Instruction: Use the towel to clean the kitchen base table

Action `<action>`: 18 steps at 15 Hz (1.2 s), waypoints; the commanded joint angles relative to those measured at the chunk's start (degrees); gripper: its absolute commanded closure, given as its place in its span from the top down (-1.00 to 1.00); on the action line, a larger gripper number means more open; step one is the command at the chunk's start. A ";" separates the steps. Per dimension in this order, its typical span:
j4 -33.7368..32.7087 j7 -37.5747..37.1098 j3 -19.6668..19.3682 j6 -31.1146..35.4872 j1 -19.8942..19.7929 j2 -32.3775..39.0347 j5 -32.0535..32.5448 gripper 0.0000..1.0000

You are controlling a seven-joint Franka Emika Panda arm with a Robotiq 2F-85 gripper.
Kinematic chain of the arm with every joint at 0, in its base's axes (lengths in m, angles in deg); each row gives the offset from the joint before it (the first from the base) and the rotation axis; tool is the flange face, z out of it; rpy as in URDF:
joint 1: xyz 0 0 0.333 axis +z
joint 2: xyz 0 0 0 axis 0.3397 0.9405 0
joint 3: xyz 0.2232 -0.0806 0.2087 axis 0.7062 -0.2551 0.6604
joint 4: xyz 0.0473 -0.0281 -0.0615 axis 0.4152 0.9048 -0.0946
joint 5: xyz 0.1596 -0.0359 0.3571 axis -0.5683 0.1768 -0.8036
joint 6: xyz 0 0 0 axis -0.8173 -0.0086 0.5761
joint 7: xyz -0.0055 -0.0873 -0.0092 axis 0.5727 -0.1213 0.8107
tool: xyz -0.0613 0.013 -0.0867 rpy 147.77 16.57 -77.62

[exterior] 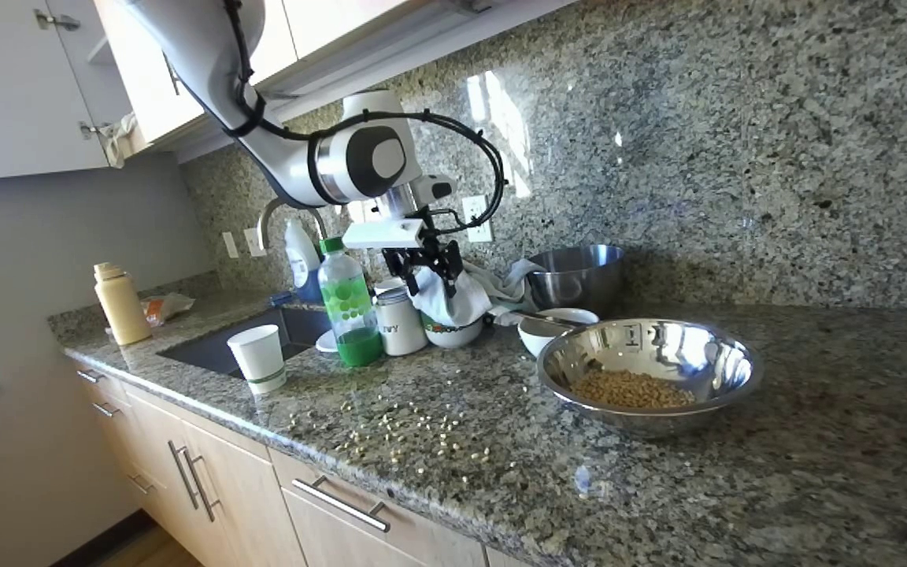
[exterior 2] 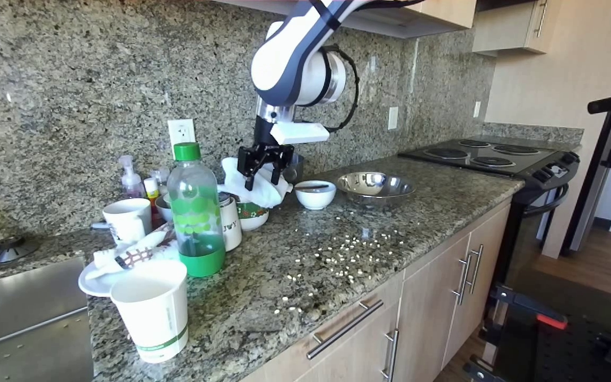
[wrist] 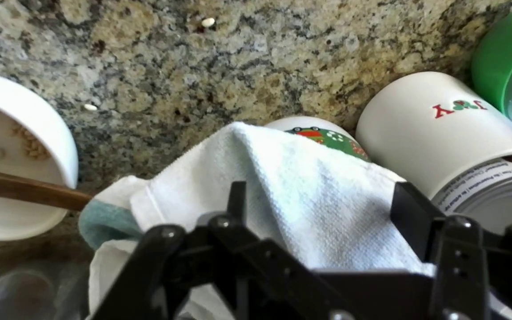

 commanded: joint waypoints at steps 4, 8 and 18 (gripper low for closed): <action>0.66 -4.76 -1.64 1.98 1.11 -0.15 2.90 -0.44; 1.02 -5.17 -2.01 1.96 0.93 -0.74 2.87 -1.00; 9.63 0.60 2.68 -12.77 -1.91 -16.57 -3.63 -0.99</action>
